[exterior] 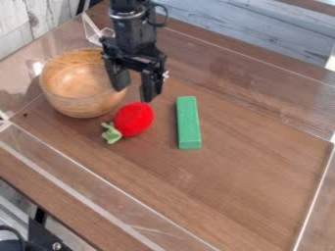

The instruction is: Move the red object to the right side of the table

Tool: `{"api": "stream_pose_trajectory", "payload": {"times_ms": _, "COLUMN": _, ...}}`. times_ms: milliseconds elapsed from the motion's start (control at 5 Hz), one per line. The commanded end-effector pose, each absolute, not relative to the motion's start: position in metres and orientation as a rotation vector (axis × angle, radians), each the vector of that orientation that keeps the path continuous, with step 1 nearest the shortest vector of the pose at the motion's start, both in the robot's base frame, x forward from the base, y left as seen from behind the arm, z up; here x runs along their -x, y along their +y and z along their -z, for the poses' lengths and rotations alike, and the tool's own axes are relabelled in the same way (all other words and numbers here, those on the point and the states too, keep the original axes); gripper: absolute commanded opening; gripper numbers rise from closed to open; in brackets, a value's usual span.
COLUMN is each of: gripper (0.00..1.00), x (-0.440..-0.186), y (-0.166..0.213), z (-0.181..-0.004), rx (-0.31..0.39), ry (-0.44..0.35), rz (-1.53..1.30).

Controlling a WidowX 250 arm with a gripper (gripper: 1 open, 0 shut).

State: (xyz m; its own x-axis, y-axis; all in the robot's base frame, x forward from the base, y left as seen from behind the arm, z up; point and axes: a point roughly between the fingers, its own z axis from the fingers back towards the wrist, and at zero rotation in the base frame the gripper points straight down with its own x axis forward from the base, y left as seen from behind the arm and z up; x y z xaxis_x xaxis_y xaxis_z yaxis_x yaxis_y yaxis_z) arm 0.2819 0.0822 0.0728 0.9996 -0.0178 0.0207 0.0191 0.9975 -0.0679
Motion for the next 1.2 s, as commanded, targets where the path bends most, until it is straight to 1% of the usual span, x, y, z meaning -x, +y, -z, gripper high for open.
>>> {"api": "stream_pose_trajectory", "payload": {"times_ms": 0, "gripper": 1.00, "x": -0.285, "y": 0.101, "z": -0.071, "rx": 0.057, "ry": -0.064, "rz": 0.052}}
{"api": "stream_pose_trajectory", "payload": {"times_ms": 400, "gripper": 1.00, "x": -0.276, "y": 0.126, "z": -0.045, "rx": 0.072, "ry": -0.058, "rz": 0.086}}
{"api": "stream_pose_trajectory", "payload": {"times_ms": 800, "gripper": 1.00, "x": -0.283, "y": 0.123, "z": -0.044, "rx": 0.110, "ry": -0.071, "rz": 0.036}}
{"api": "stream_pose_trajectory", "payload": {"times_ms": 1000, "gripper": 1.00, "x": -0.287, "y": 0.121, "z": -0.056, "rx": 0.125, "ry": -0.072, "rz": 0.059}}
